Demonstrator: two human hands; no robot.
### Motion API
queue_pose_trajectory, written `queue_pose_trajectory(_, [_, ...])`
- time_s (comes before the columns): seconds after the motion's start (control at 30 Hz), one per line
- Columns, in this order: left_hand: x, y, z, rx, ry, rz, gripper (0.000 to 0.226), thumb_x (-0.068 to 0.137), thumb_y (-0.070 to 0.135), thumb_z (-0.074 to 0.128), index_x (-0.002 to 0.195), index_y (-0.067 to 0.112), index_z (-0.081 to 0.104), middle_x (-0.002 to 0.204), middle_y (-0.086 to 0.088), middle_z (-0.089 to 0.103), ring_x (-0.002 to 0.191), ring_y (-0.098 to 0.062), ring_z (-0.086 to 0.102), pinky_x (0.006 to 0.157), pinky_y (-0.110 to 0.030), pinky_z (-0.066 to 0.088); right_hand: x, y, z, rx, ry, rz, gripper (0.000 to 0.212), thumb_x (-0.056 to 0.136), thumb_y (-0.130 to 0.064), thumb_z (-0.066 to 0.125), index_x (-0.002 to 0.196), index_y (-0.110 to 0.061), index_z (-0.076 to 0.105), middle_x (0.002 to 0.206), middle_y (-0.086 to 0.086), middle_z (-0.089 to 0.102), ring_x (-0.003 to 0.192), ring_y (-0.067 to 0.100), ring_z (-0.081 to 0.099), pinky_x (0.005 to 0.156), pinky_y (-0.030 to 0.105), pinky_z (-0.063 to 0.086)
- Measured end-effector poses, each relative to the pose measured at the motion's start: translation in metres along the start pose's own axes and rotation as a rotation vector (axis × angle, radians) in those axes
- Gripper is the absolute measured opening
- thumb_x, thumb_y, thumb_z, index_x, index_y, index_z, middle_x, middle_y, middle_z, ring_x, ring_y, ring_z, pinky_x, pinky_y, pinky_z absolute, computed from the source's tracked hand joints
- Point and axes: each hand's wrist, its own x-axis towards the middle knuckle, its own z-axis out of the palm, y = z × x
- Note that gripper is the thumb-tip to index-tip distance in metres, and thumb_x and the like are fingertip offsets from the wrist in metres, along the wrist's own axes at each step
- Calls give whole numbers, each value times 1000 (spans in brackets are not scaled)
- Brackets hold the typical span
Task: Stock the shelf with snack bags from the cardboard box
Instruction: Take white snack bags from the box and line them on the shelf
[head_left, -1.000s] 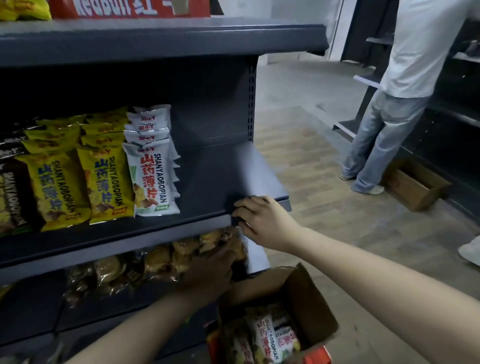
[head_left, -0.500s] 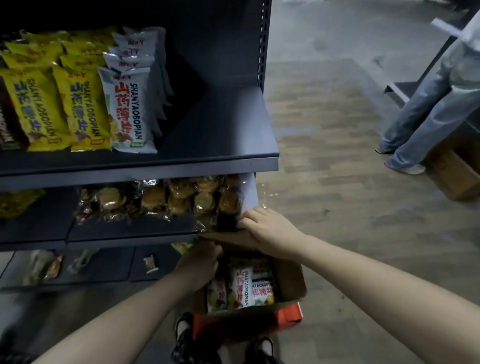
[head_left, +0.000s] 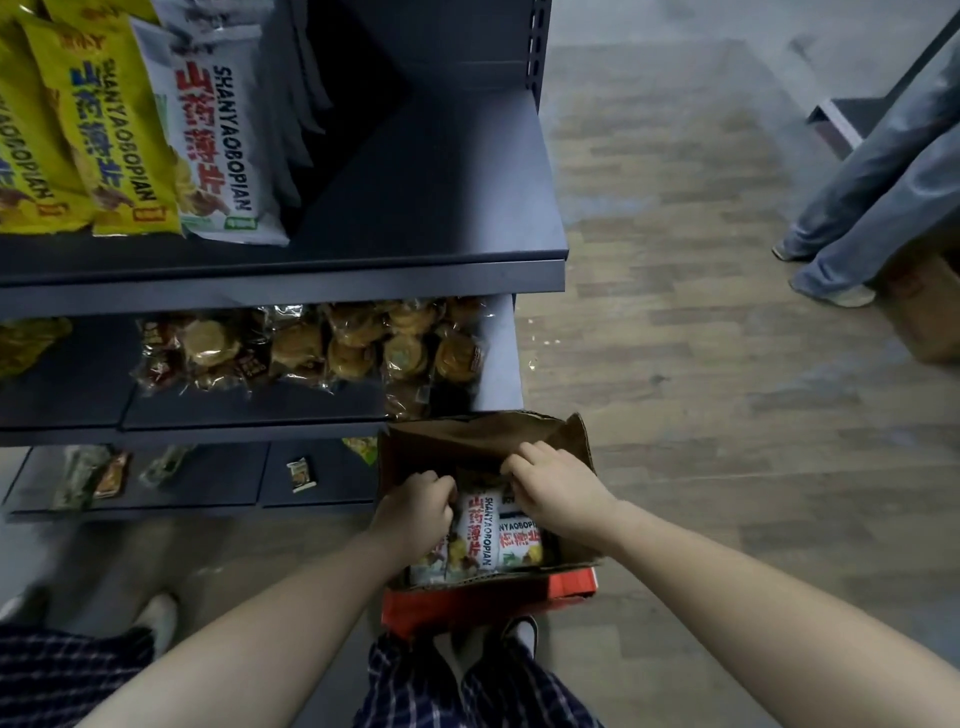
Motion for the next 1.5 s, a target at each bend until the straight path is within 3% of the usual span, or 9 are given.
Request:
queue_pose_trajectory(0.3, [24, -15, 32, -164, -120, -216, 22, 92, 16, 42, 108, 11, 57, 111, -8, 58, 100, -26, 57, 82, -32, 48, 6, 3, 38, 63, -186, 219, 28, 93, -29, 44, 116, -14, 50, 112, 5, 52, 103, 25, 50, 71, 32, 34])
queue_pose_trajectory(0.57, [48, -27, 63, -367, -196, -408, 23, 92, 9, 44, 109, 1, 56, 110, -18, 62, 102, -31, 58, 75, -29, 42, 18, -6, 75, 275, -379, 460, 36, 96, -32, 45, 124, -10, 46, 123, 11, 50, 114, 28, 46, 90, 41, 43])
queue_pose_trajectory(0.7, [58, -28, 77, -418, -218, -512, 33, 93, 11, 45, 124, 3, 51, 121, -18, 57, 111, -31, 55, 88, -31, 46, 24, -8, 92, 397, -459, 544, 41, 97, -33, 45, 131, -10, 44, 133, 13, 46, 122, 30, 43, 99, 44, 42])
queue_pose_trajectory(0.8, [66, -30, 86, -462, -226, -550, 38, 94, 10, 46, 131, 2, 47, 127, -19, 55, 117, -32, 53, 98, -35, 45, 29, -7, 104, 453, -483, 586, 47, 98, -33, 45, 138, -9, 39, 141, 15, 41, 129, 32, 38, 105, 44, 38])
queue_pose_trajectory(1.07, [83, -37, 106, -539, -236, -693, 35, 98, 11, 41, 130, -1, 48, 127, -22, 55, 116, -33, 54, 97, -35, 45, 47, -4, 134, 541, -499, 673, 46, 98, -31, 46, 136, -7, 41, 140, 16, 42, 129, 32, 39, 106, 42, 37])
queue_pose_trajectory(1.17, [89, -35, 116, -565, -272, -791, 43, 98, 12, 41, 137, -6, 38, 132, -26, 49, 120, -37, 52, 100, -39, 45, 53, -3, 143, 545, -498, 694, 43, 97, -31, 45, 132, -6, 44, 135, 18, 46, 125, 34, 42, 104, 44, 38])
queue_pose_trajectory(1.27, [96, -32, 127, -528, -312, -863, 51, 99, 15, 43, 143, -6, 28, 142, -24, 40, 130, -36, 41, 105, -35, 37, 61, -1, 152, 551, -491, 709, 38, 97, -31, 45, 125, -4, 48, 130, 19, 48, 120, 35, 45, 101, 44, 40])
queue_pose_trajectory(1.5, [112, -41, 148, -373, -424, -849, 40, 101, 17, 35, 132, -6, 45, 137, -24, 45, 128, -36, 43, 105, -35, 37, 76, 2, 168, 576, -433, 706, 40, 97, -28, 47, 129, -4, 42, 133, 21, 42, 121, 38, 45, 99, 41, 39])
